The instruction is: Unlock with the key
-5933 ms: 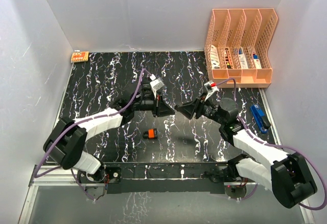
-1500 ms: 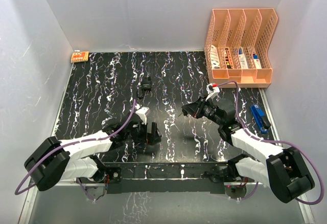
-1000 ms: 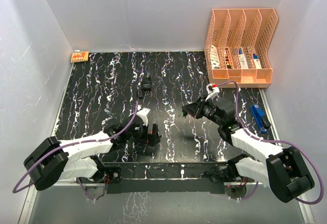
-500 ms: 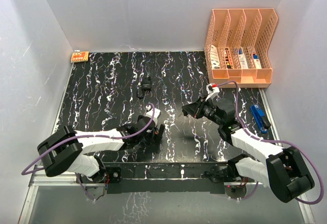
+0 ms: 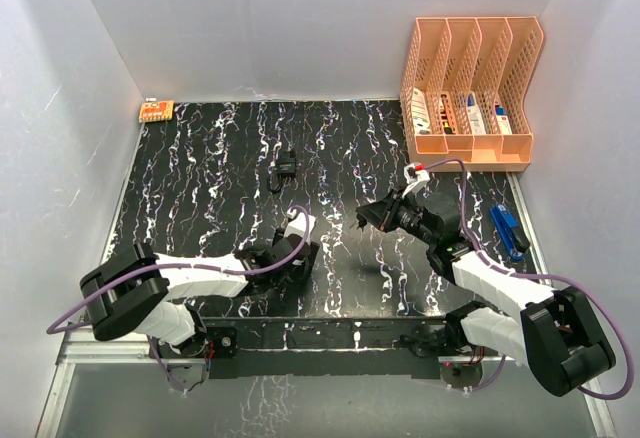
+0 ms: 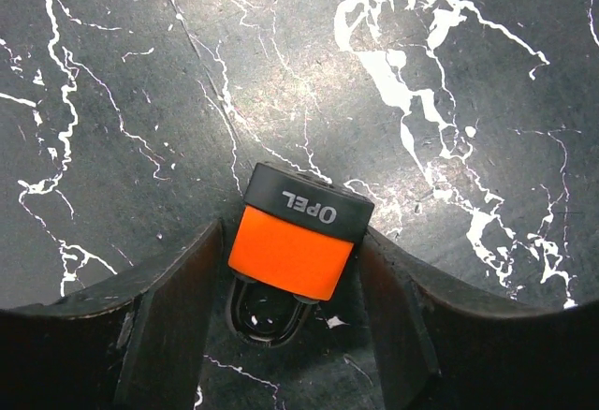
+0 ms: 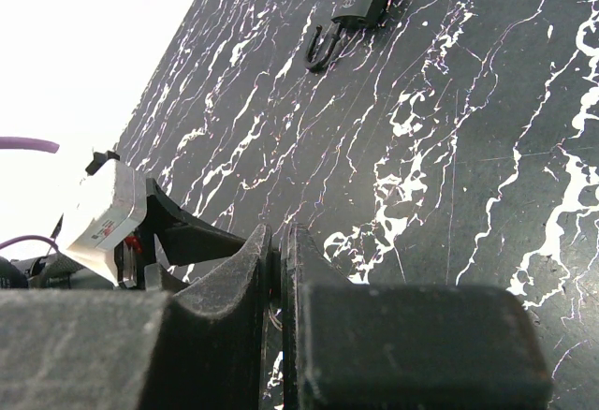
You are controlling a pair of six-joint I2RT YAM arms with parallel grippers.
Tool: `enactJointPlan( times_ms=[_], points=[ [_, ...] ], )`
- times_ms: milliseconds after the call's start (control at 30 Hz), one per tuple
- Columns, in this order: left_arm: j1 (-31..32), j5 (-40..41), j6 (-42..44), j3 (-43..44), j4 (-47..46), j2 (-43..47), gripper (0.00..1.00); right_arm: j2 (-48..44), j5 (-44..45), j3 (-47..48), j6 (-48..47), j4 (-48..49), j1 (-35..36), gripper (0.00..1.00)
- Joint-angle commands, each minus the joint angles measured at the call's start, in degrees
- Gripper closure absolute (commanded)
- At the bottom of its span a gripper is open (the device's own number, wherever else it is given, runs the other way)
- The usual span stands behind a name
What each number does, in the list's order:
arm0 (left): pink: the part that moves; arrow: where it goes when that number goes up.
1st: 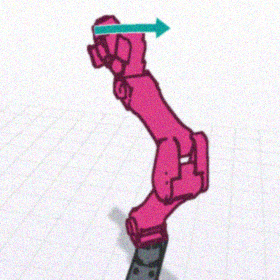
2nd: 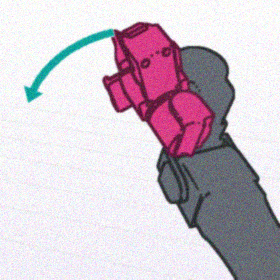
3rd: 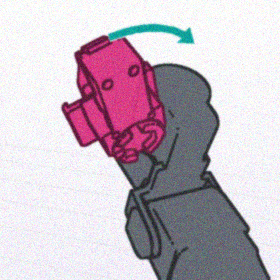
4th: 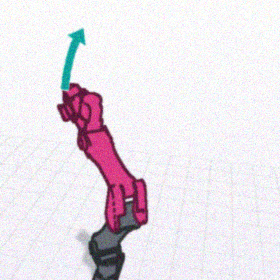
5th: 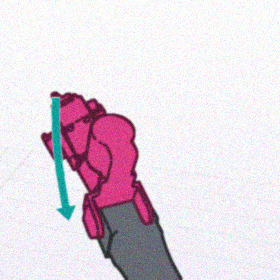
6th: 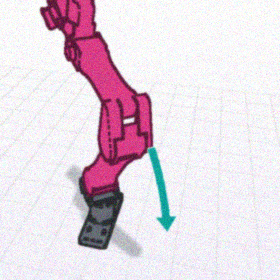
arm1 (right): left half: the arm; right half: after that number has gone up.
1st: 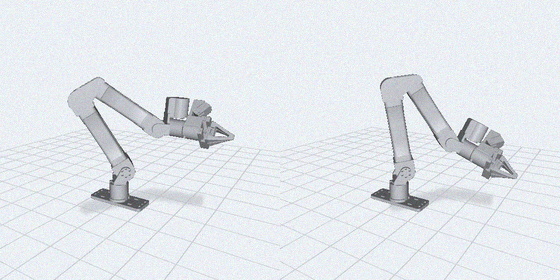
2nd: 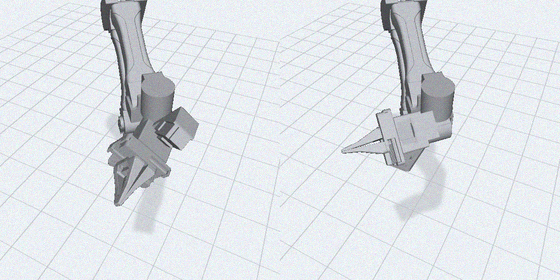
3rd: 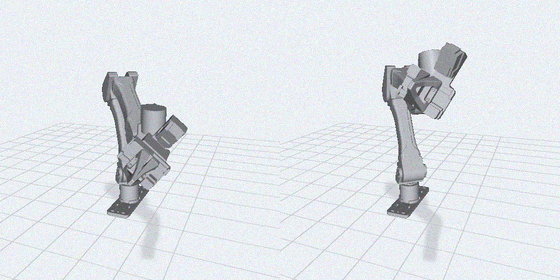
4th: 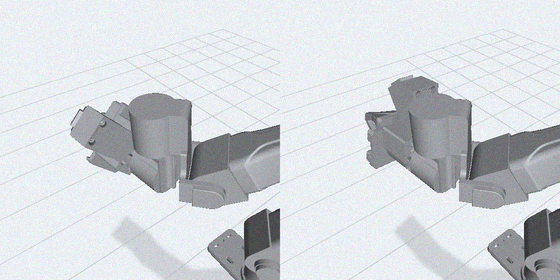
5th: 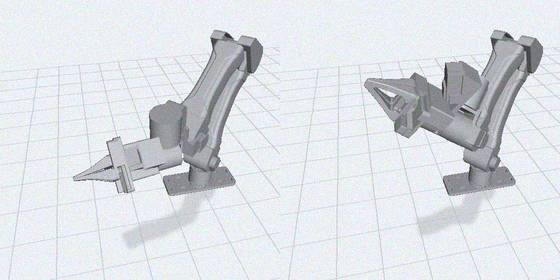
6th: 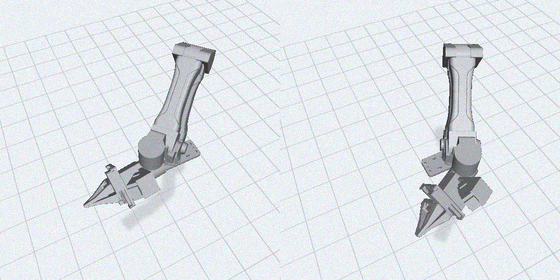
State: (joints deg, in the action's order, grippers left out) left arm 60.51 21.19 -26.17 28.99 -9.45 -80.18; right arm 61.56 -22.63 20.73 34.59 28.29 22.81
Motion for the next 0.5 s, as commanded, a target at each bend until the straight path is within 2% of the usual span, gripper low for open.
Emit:
enactJointPlan(
  times_ms=[0,367,467],
  points=[
    [2.31,-5.08,-3.93,-1.3,6.36,-3.77,0.45,-0.54,-0.38,-0.25,-0.84,3.0,-0.18,1.0],
    [3.99,-4.74,-5.74,-0.89,6.59,-5.25,0.75,-0.48,-0.5,-0.25,-0.9,2.79,-0.15,1.0],
    [4.13,-4.65,-6.21,-0.72,6.78,-4.57,0.89,-0.84,-0.02,-0.01,-1.5,1.54,-0.19,1.0]
  ],
)
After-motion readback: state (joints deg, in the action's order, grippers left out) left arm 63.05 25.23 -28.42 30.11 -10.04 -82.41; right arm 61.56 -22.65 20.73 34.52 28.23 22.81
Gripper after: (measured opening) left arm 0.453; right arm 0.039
